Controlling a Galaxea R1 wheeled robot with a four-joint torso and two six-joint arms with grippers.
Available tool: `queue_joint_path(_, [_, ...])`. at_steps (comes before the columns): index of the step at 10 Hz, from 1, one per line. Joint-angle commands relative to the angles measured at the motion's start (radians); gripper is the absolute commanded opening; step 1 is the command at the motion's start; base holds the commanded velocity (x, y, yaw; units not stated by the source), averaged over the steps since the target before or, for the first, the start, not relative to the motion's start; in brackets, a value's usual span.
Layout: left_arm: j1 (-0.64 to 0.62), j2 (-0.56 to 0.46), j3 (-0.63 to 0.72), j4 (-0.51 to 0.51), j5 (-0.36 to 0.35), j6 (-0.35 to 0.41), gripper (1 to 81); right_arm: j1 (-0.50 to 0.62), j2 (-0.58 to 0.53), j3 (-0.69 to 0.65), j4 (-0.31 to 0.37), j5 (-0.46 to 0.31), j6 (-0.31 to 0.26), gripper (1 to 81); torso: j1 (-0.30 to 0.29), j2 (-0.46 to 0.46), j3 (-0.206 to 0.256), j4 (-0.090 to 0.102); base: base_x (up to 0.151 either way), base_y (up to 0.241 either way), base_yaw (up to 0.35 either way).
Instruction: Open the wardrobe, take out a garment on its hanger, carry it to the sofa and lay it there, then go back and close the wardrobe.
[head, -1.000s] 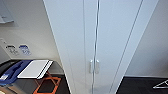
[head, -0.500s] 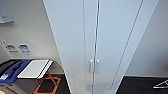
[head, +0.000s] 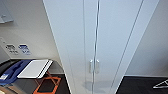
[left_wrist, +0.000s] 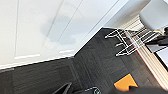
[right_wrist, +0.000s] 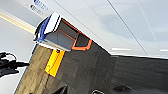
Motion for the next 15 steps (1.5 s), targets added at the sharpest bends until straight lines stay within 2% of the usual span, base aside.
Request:
queue_joint_path(1, [-0.158,-0.050,0.047,0.002,0.029,0.005,81.1,0.156,-0.040,0.045,0.015,-0.035,0.005,81.1,0.000,0.000,0.000,0.000,0.000,0.000,0.000])
queue_joint_path(6, [-0.311,-0.050,0.059,-0.004,0.054,-0.001,81.1,0.311,-0.017,0.051,0.012,-0.062,0.008,81.1,0.001,0.001,0.000,0.000,0.000,0.000,0.000])
queue_joint_path(8, [-0.374,-0.040,0.058,-0.009,0.068,-0.008,81.1,0.382,0.008,0.042,0.015,-0.101,0.009,81.1,0.002,0.001,-0.001,0.000,0.000,0.000,0.000])
queue_joint_path(9, [-0.402,-0.021,0.053,-0.007,0.098,-0.008,81.1,0.412,0.025,0.029,0.017,-0.105,0.009,81.1,0.002,0.001,-0.001,0.000,0.000,0.000,0.000])
queue_joint_path(12, [-0.466,0.011,0.035,-0.009,0.102,-0.008,81.1,0.492,0.072,-0.014,0.020,-0.157,0.009,81.1,0.002,0.001,-0.002,0.000,0.000,0.000,0.000])
queue_joint_path(15, [-0.520,0.069,-0.031,-0.021,0.114,-0.017,81.1,0.566,0.126,-0.071,0.037,-0.159,0.009,81.1,0.002,0.002,-0.002,0.000,0.000,0.000,0.000])
